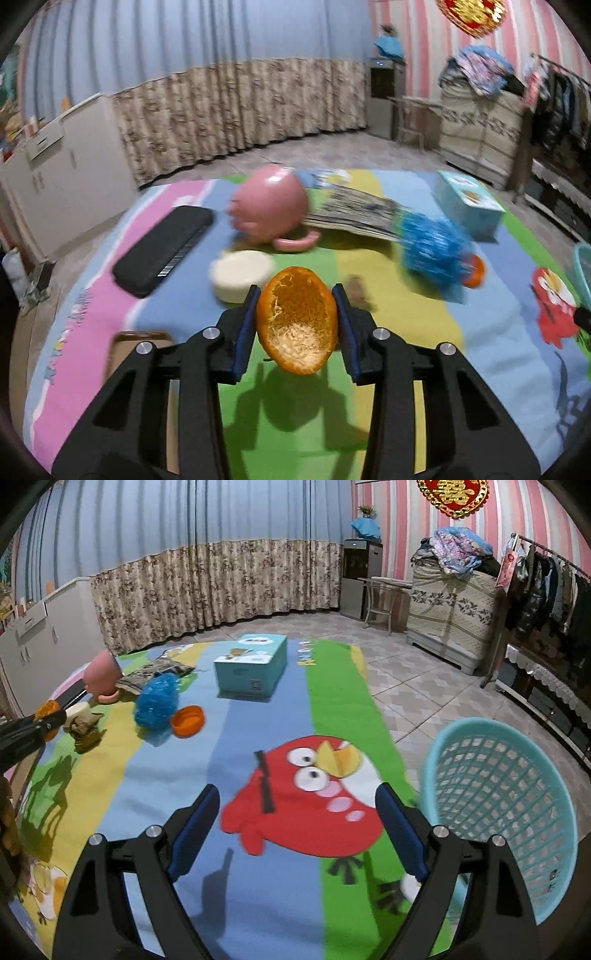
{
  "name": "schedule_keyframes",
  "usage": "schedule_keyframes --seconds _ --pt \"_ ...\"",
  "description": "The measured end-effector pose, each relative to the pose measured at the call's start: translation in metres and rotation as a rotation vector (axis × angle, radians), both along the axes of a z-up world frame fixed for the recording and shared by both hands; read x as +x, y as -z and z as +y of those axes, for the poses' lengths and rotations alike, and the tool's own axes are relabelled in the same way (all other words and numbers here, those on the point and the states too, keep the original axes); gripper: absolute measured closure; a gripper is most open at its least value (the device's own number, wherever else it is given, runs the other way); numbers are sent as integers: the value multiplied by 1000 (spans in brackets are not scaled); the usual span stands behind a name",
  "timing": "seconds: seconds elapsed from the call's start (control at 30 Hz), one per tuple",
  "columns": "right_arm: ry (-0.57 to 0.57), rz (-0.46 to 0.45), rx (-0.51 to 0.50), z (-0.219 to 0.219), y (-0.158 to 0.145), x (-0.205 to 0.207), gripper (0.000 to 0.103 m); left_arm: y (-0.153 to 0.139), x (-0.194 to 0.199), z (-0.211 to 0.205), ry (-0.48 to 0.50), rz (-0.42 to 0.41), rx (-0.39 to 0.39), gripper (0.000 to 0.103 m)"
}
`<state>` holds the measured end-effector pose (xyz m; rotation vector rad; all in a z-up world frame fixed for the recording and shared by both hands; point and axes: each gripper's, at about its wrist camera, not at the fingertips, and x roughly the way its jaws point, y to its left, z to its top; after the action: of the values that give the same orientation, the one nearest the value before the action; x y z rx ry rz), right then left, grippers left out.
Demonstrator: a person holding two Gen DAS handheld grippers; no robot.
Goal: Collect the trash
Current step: 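Grasp the round orange lid with the right tool while the left tool holds the peel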
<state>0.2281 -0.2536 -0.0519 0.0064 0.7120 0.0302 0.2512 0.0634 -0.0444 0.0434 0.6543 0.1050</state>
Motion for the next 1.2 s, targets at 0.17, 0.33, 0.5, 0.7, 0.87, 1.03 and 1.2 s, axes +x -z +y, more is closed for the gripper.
schedule_keyframes --seconds 0.17,0.33,0.5,0.7,0.87,1.03,1.2 --pt "-17 24 9 27 3 24 18 -2 -4 39 -84 -49 -41 65" --pt "-42 60 -7 57 10 57 18 4 -2 48 -103 -34 -71 65" --pt "-63 127 -7 78 23 86 19 9 3 45 -85 -13 -47 65" --pt "-101 172 -32 96 33 104 29 11 4 47 -92 -11 -67 65" --pt "-129 175 -26 103 33 114 43 13 6 49 -95 -6 -72 65" --pt "-161 168 -9 106 30 114 64 13 7 49 -98 -4 -74 65" --pt "-172 156 2 100 27 104 64 17 7 52 -107 -1 -76 65"
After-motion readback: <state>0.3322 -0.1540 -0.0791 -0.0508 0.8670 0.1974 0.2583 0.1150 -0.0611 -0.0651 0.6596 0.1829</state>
